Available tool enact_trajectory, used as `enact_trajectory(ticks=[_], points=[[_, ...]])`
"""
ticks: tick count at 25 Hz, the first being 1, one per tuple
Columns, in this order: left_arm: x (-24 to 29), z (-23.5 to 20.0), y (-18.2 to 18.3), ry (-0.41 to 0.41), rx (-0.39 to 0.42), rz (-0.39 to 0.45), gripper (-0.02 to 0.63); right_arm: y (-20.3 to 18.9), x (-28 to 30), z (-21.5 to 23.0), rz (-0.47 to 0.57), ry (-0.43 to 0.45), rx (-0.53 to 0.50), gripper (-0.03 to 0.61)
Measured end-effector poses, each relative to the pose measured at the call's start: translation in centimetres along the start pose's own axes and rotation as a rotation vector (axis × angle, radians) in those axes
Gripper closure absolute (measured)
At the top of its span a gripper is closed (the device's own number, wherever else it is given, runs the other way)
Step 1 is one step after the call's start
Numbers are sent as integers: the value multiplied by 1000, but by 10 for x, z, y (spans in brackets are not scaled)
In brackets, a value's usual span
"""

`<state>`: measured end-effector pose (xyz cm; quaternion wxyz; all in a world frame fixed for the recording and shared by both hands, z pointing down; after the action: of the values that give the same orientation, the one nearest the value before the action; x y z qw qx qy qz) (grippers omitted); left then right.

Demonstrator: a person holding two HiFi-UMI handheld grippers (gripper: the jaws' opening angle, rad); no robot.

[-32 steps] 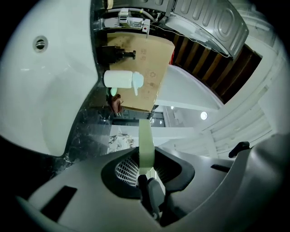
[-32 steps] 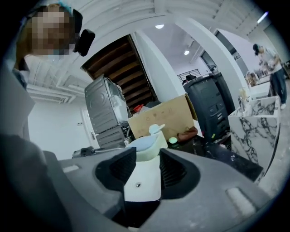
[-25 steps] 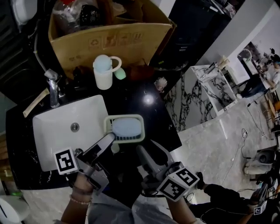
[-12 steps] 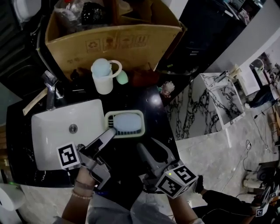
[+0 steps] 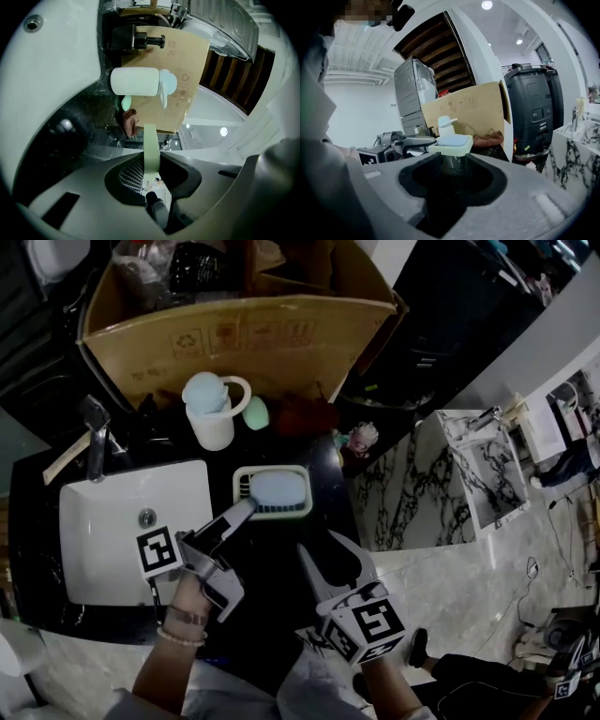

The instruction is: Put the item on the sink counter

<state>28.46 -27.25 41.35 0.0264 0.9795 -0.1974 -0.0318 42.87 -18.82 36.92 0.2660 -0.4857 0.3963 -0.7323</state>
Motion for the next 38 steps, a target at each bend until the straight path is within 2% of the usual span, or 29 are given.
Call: enact_trajectory(ticks=[6,13,21,29,38], points=[[27,-20,13,54,-10,23,531,-9,13,24,-89,-30,-65,420],[51,-39,30,101,-16,42,531,-4,30,44,-143,-86,-199,420],[74,-54,46,162,-13,57,531,7,59,58,-141,-132,-401,422],[85,-70,59,214,-19,95,531,10,94,56,-177,-197,-695,422],[93,-78,65,209,-58,105,531,0,129,55,-223,-304,-1045,422]])
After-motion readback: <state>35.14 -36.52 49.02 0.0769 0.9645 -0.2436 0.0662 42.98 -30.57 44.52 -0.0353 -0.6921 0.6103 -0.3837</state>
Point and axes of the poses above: the fingertips, and each gripper's own axes: x forward along the fingers, z to its right, y out of its top, the point moved 5 cm from there along -x, backward along the fingers, and after that the axes turned 11 degrees about -z, right-handed, at the moved point
